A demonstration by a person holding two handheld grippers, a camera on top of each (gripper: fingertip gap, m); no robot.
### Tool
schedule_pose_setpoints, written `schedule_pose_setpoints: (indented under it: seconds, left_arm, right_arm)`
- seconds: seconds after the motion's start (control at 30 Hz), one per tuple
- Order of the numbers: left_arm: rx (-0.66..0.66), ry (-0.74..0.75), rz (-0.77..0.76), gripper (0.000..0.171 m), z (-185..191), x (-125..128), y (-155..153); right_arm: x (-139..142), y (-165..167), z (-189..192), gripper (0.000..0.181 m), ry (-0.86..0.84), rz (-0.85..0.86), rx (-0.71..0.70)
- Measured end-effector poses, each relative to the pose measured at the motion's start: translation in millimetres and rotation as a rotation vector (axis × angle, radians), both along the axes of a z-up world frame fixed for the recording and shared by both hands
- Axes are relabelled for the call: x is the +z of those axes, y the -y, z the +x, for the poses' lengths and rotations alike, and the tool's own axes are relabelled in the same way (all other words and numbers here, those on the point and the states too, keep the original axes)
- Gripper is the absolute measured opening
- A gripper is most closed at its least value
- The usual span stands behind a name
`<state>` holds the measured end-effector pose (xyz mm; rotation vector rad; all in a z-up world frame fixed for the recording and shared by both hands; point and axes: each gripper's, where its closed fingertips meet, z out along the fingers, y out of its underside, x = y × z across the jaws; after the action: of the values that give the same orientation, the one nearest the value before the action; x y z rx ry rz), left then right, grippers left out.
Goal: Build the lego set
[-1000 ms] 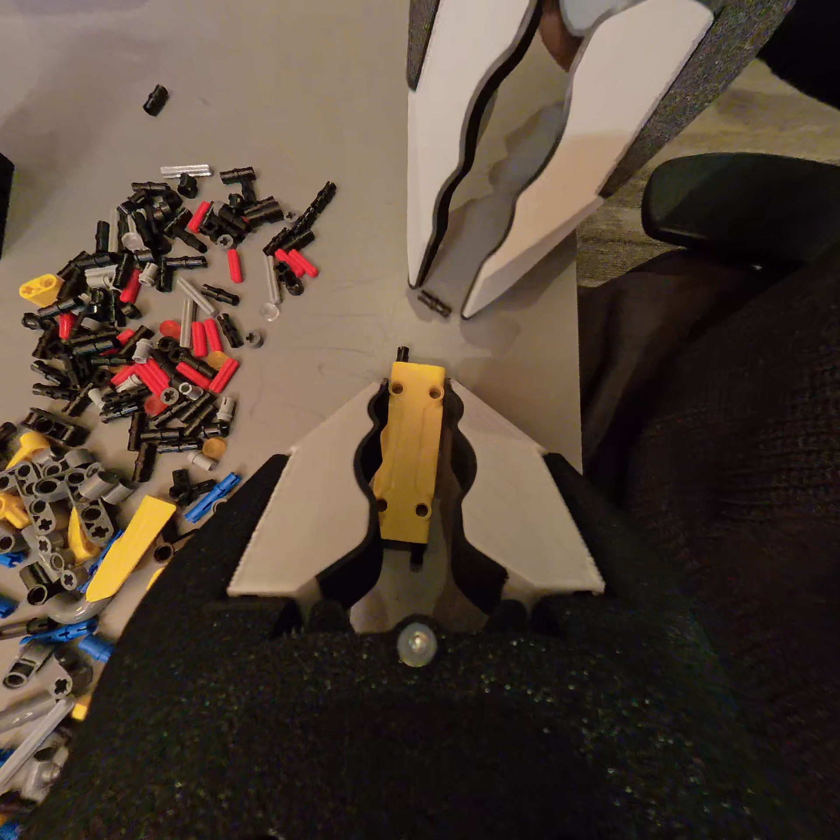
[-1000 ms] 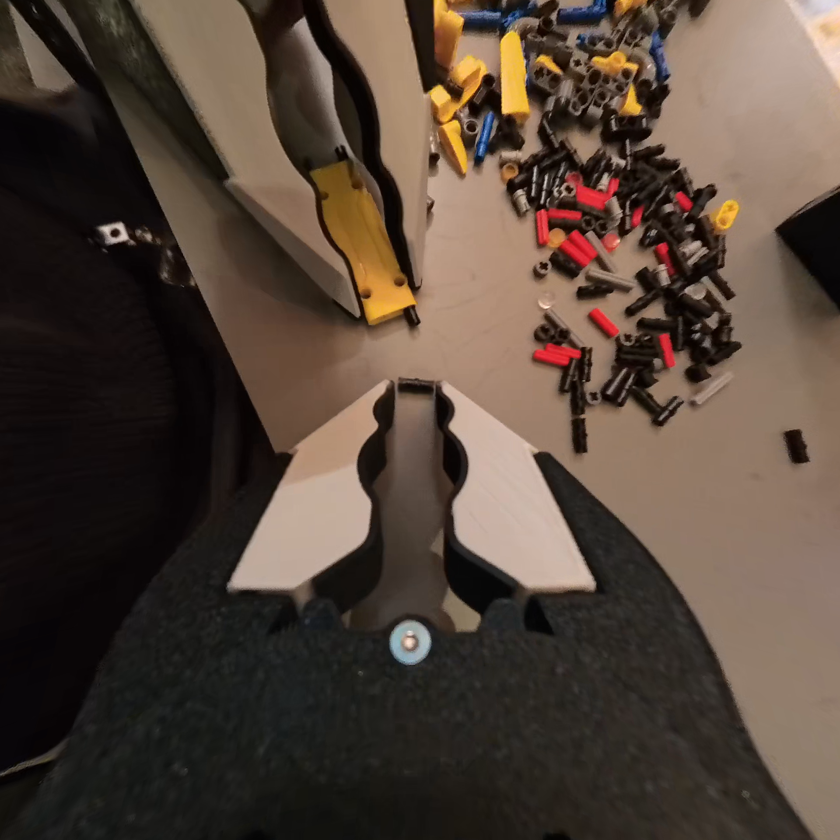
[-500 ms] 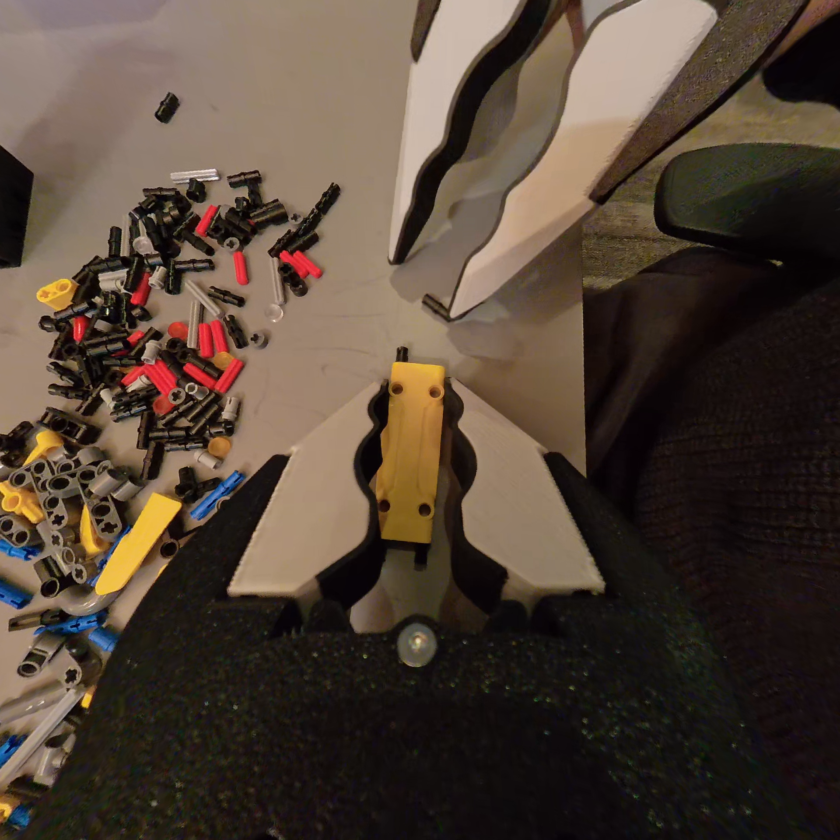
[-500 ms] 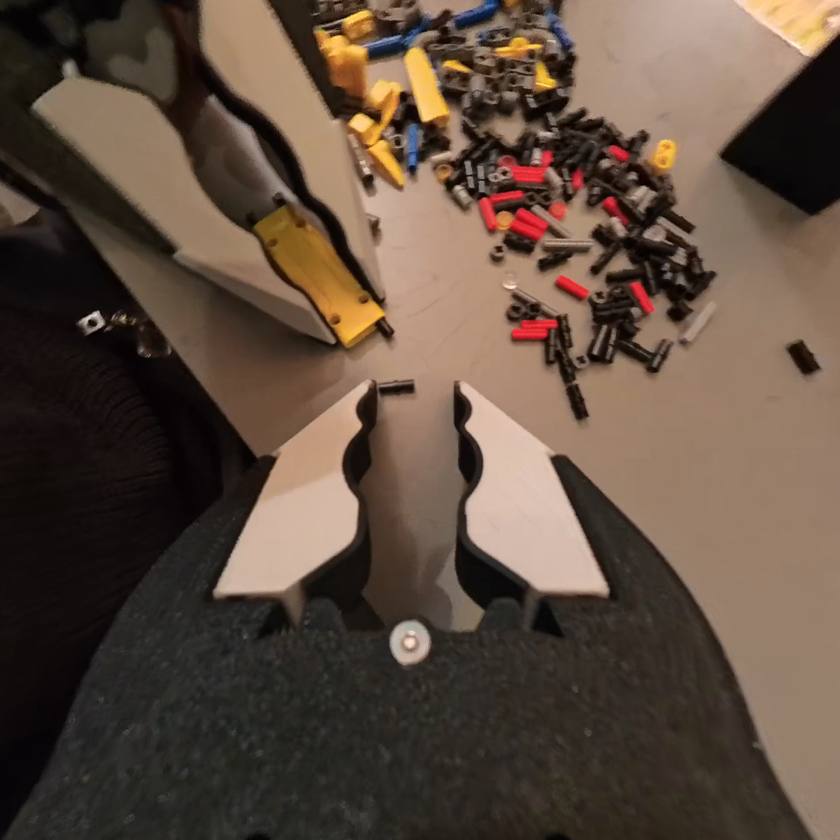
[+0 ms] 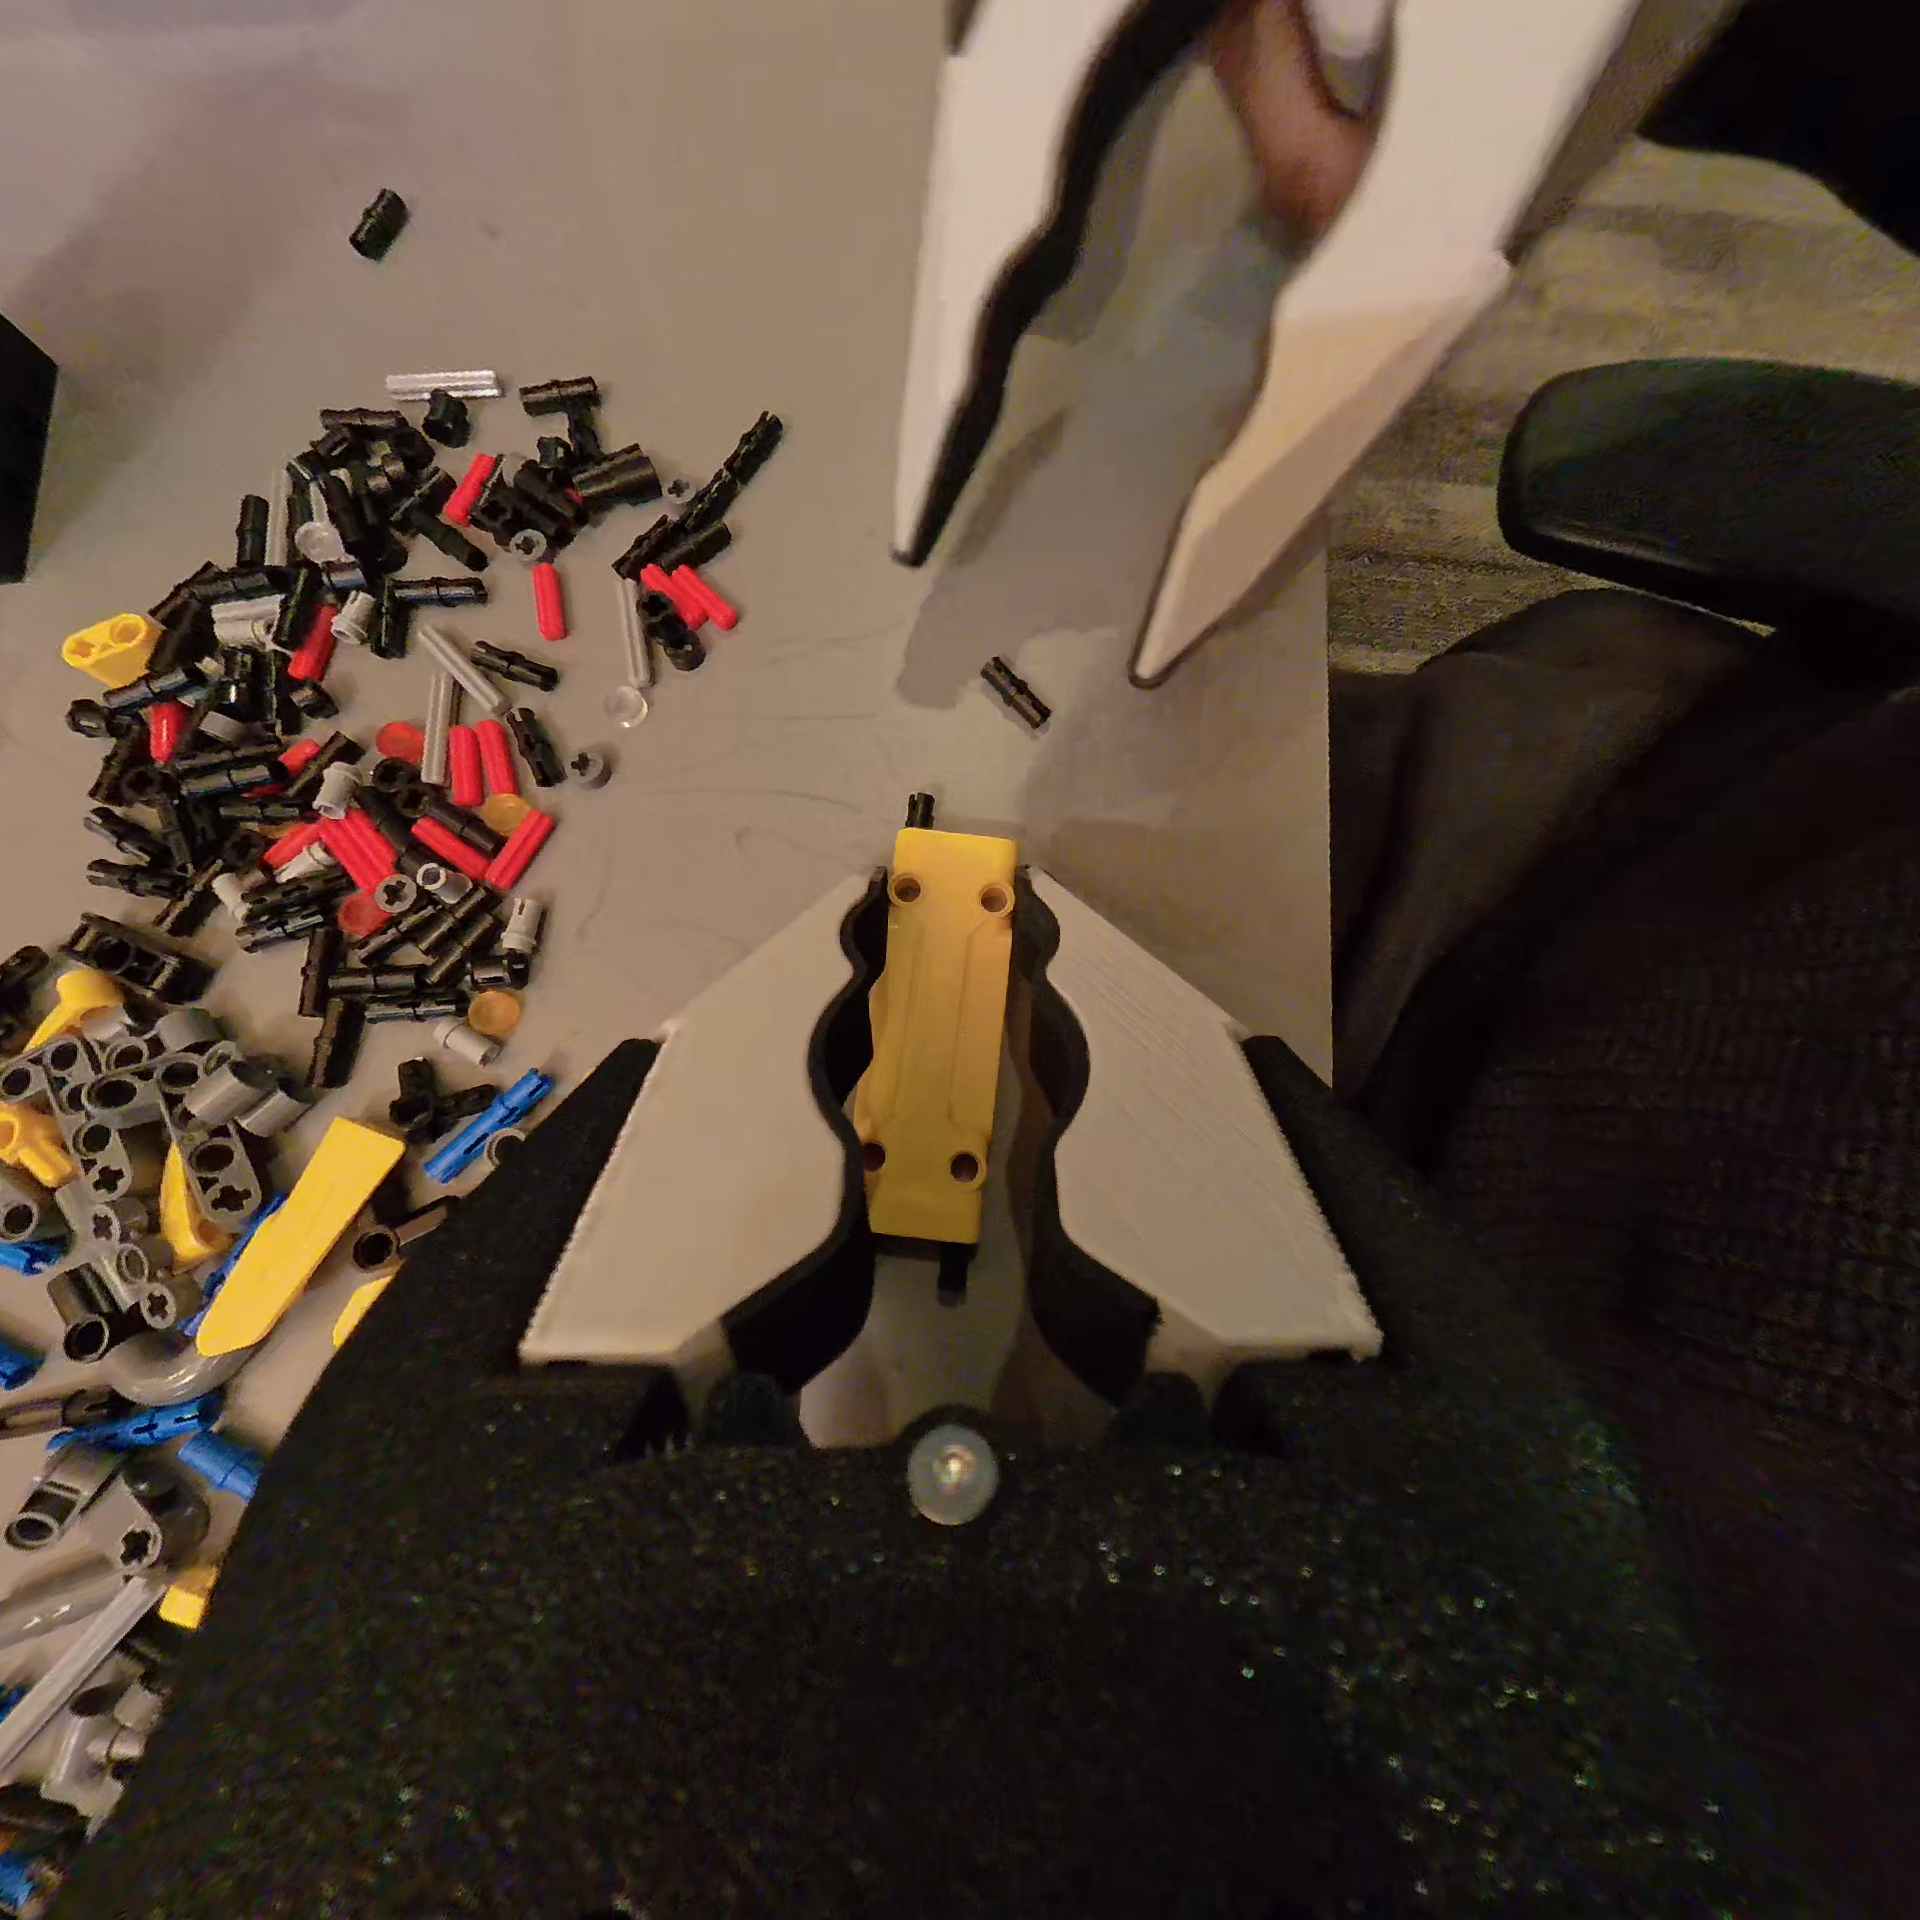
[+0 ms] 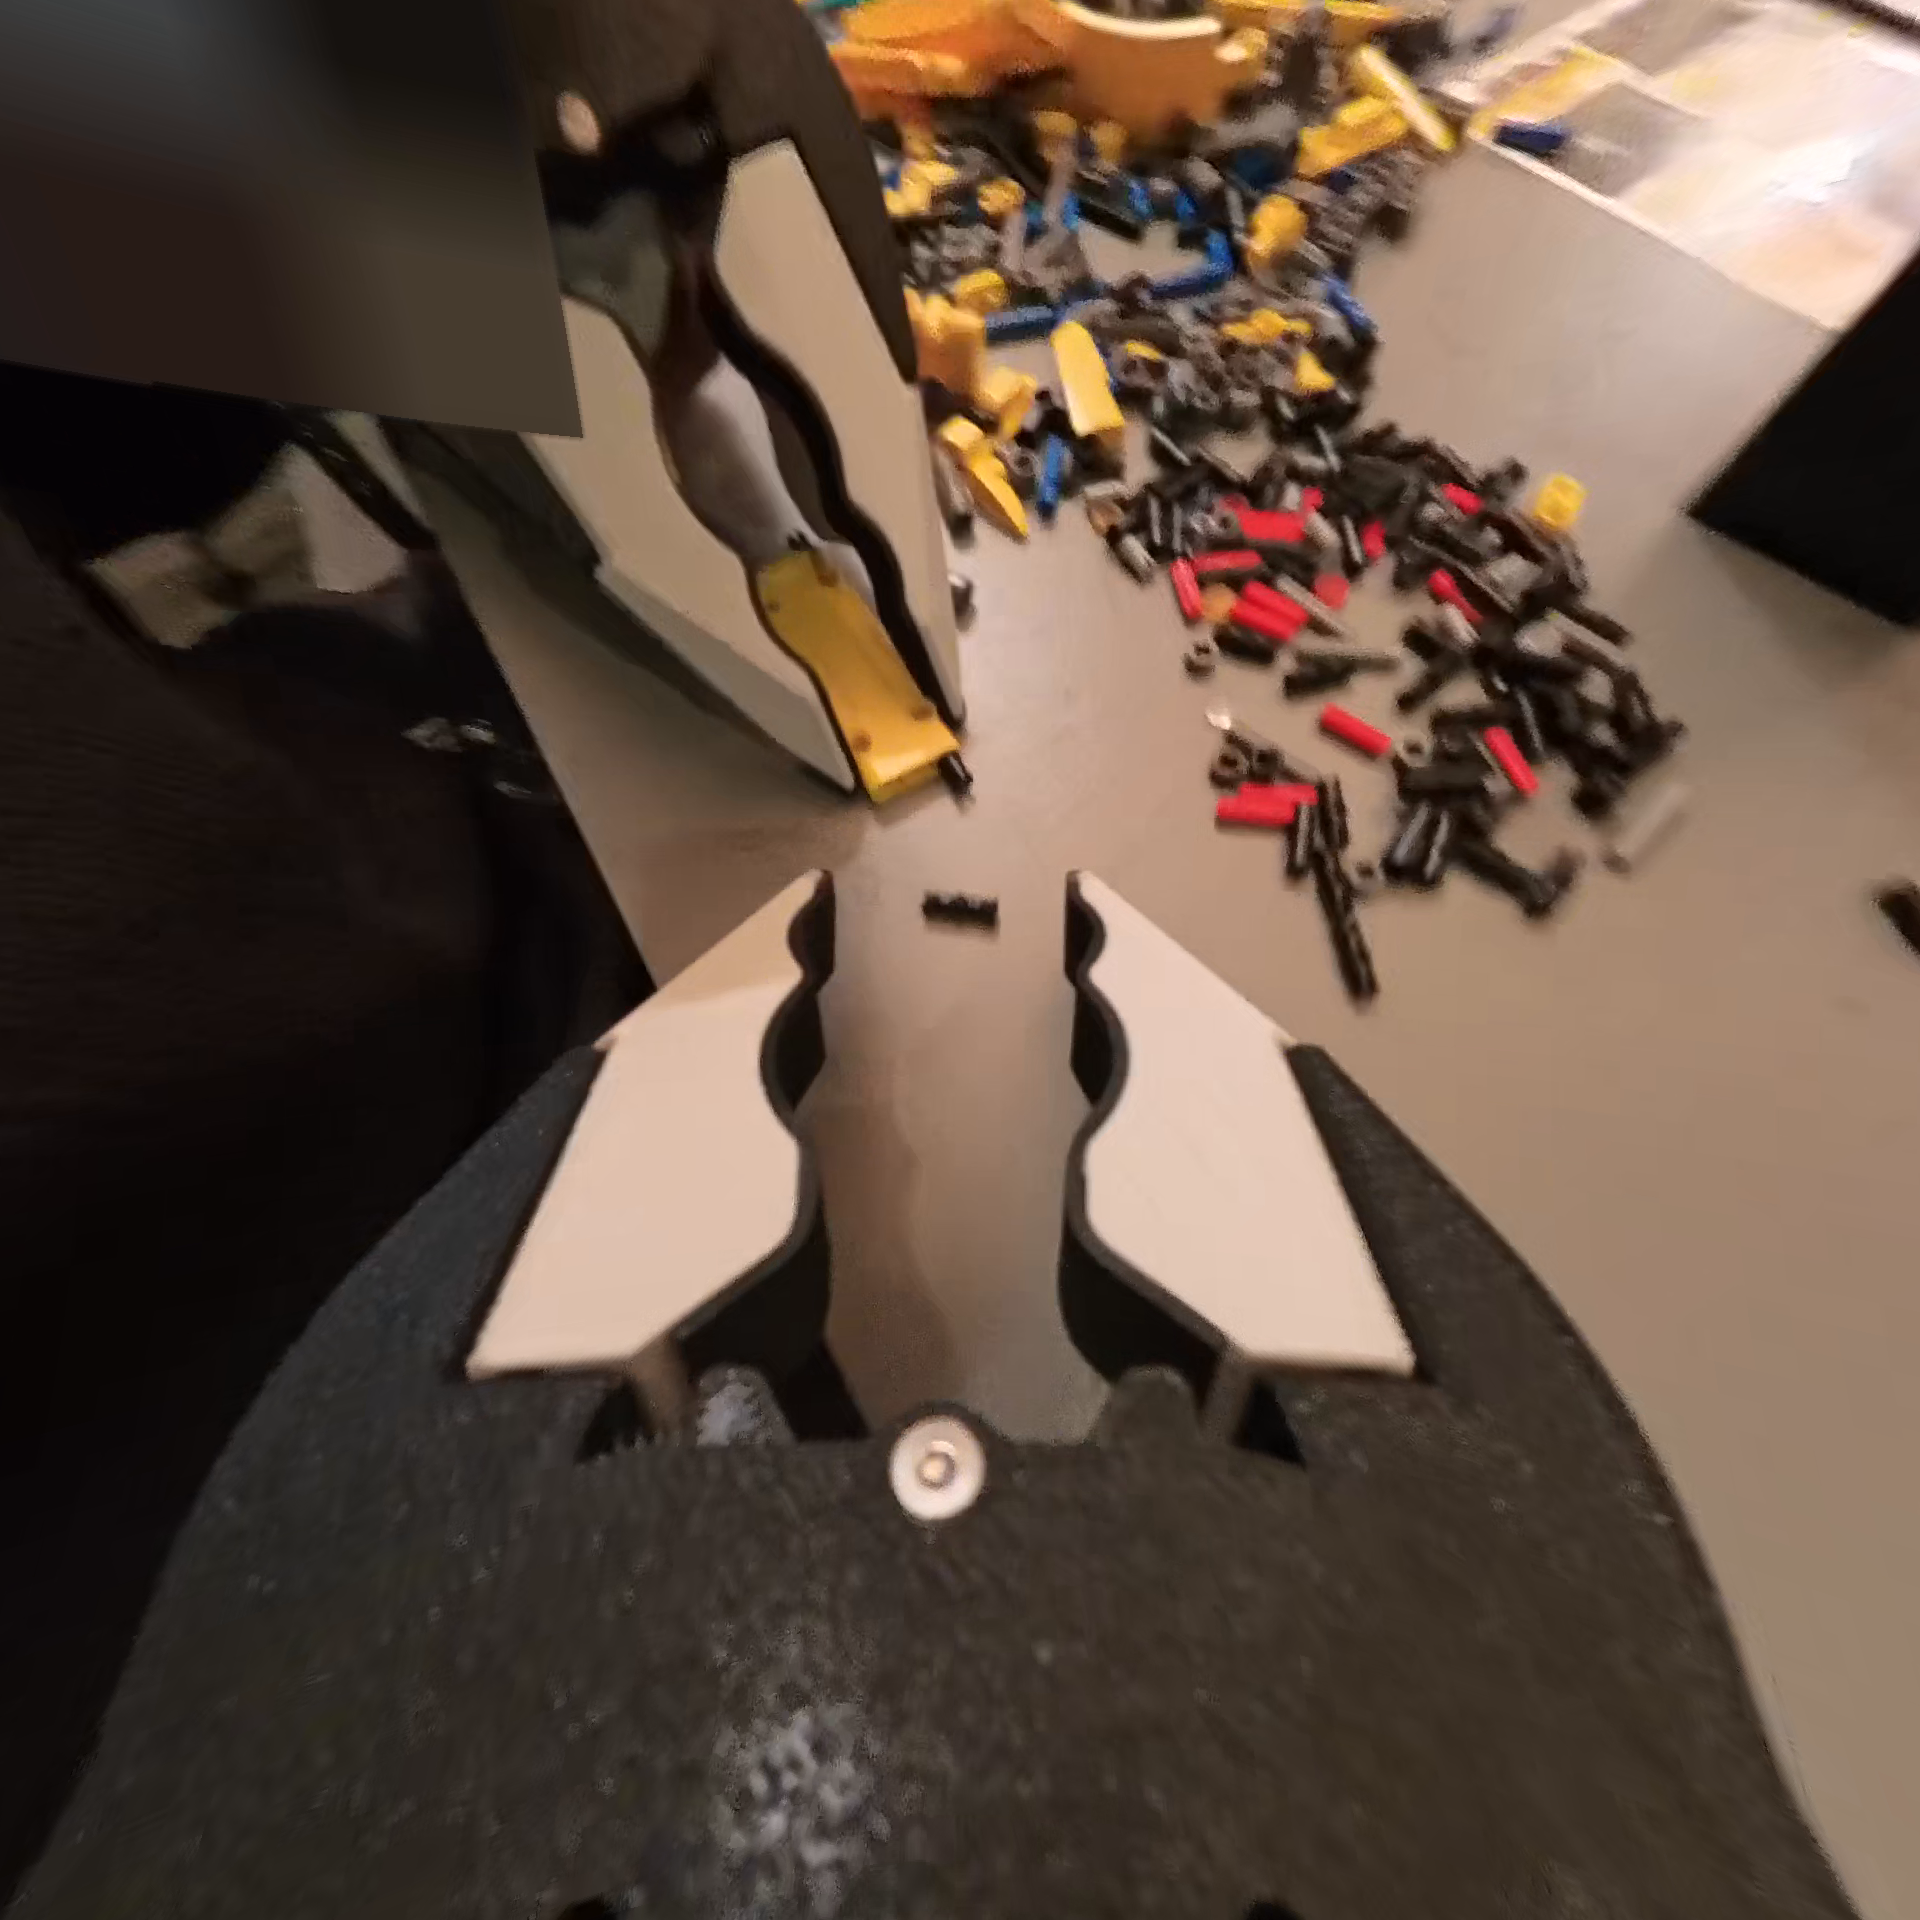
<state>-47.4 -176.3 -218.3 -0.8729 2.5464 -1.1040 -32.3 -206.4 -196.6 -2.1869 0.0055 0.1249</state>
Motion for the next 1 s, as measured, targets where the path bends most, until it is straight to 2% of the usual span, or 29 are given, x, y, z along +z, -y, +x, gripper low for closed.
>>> schedule_pose_setpoints:
  seconds: [0.1,0.17,0.3,0.43,0.73,1.0]
  left_arm:
    - [0.000,-0.010,-0.010,0.024,0,0,0]
    - [0.000,-0.011,-0.010,0.024,0,0,0]
    - [0.000,-0.003,-0.003,0.024,0,0,0]
    - [0.002,0.005,0.005,0.024,0,0,0]
    - [0.004,0.015,0.012,0.024,0,0,0]
    - [0.004,0.015,0.013,0.024,0,0,0]
  right_arm:
    - [9,-9,-4,0.040,-0.078,0.017,0.243]
    - [4,-7,-8,0.034,-0.052,-0.027,0.393]
    - [-13,-7,2,0.029,0.013,-0.123,0.527]
    - [-18,-2,1,0.026,-0.014,-0.174,0.617]
    - [-20,15,-12,0.020,-0.004,-0.189,0.662]
    - [-6,3,-9,0.021,0.055,-0.078,0.491]
